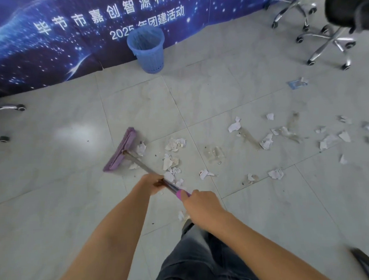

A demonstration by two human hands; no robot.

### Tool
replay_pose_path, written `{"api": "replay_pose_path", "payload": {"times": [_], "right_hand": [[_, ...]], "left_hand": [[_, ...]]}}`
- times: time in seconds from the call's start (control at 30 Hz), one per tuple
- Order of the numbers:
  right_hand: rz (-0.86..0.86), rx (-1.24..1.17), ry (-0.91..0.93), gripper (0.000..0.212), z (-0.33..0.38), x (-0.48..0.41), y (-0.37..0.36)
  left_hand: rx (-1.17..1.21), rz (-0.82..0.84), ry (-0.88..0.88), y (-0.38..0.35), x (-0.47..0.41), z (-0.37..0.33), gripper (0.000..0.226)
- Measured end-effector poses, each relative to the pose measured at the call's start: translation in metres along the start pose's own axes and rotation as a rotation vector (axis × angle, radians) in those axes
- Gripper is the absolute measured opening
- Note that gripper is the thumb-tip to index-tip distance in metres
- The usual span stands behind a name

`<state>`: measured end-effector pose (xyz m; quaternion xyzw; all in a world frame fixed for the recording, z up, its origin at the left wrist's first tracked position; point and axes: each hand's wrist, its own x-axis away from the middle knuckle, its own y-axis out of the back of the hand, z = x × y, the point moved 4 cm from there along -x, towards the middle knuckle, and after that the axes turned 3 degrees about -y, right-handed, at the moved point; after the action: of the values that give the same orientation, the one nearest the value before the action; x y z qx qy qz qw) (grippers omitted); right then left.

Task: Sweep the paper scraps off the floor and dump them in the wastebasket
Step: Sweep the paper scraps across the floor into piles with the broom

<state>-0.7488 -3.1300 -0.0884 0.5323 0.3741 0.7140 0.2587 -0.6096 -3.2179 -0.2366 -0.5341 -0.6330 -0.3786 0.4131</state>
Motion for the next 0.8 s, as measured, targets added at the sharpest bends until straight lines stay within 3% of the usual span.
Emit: {"api": "replay_pose_path", "payload": {"times": [0.1, 0.2, 0.33, 0.43, 0.53, 0.67, 0.8], "right_hand": [[0.015, -0.040, -0.090, 0.045, -0.040, 0.044, -0.007], [0.049, 0.018, -0.213, 0.054, -0.087, 0.096, -0.005], [0.084, 0.124, -0.416, 0.053, -0.129, 0.148, 0.014], [0.003, 0.148, -0.554, 0.042, -0.144, 0.172, 0.030], [-0.032, 0.110, -0.575, 0.037, -0.150, 0.177, 0.041], [-0.048, 0.075, -0.464, 0.036, -0.137, 0.150, 0.044], [-0.066, 0.021, -0.228, 0.039, -0.105, 0.093, 0.033]], "left_hand": [[0.074, 0.197, 0.158, -0.046, 0.017, 0.034, 0.019], [0.184, 0.359, 0.305, -0.101, 0.041, 0.062, 0.015], [0.199, 0.515, 0.399, -0.163, 0.087, 0.085, 0.016], [0.249, 0.538, 0.396, -0.189, 0.111, 0.084, 0.022], [0.294, 0.520, 0.371, -0.186, 0.123, 0.075, 0.022], [0.344, 0.418, 0.309, -0.147, 0.109, 0.058, 0.018], [0.406, 0.262, 0.223, -0.082, 0.084, 0.046, 0.018]]}}
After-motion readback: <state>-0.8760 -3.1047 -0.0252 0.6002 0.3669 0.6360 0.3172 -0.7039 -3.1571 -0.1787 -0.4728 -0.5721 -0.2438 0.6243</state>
